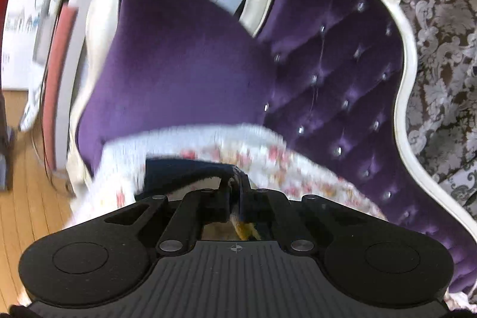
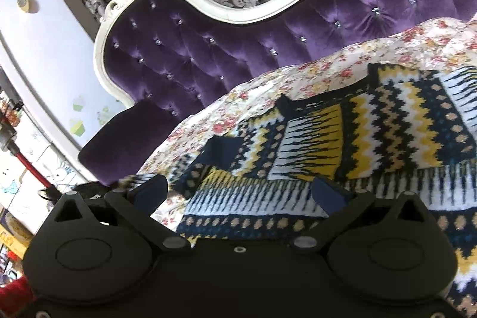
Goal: Fold small clothes
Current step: 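Grasp the other navy sleeve cuff with the left gripper and lift it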
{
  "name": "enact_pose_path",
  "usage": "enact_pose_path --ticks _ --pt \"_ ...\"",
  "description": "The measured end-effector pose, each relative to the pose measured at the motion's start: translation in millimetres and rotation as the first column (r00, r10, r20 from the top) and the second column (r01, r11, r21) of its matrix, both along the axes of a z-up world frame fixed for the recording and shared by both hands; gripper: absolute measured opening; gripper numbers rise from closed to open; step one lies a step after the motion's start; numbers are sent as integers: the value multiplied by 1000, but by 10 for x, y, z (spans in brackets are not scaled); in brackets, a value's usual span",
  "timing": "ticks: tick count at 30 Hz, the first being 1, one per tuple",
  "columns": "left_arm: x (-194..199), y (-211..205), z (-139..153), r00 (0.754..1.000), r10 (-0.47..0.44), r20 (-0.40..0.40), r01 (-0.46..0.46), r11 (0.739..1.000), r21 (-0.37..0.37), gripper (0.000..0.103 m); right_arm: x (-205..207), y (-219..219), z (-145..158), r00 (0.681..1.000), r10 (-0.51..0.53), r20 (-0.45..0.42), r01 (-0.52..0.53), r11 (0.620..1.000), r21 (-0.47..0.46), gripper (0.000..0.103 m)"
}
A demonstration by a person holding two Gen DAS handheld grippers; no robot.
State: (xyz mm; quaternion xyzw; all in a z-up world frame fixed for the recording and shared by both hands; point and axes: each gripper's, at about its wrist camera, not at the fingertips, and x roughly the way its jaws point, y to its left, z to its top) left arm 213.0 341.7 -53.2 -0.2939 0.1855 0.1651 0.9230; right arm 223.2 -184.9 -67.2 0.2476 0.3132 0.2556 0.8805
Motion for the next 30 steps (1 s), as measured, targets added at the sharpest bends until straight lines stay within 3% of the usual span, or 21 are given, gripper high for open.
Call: enact_pose_path --ticks 6,10,14,22,30 --pt "91 -146 615 999 -29 36 25 994 108 5 26 -53 -9 999 -36 -36 35 999 -30 103" --pt "220 -487 1008 992 -103 70 90 981 169 5 48 -112 -6 997 -61 -55 58 997 -51 103" --pt "334 -930 1332 973 -201 113 179 967 180 5 65 -217 22 993 -94 -66 90 994 -69 103" --pt "678 -2057 1664 884 -439 163 410 894 183 5 73 -530 73 977 -202 -74 190 970 -149 103" --pt "908 -3157 1439 780 -613 126 590 788 178 5 28 -915 188 935 -353 -15 338 907 -252 103"
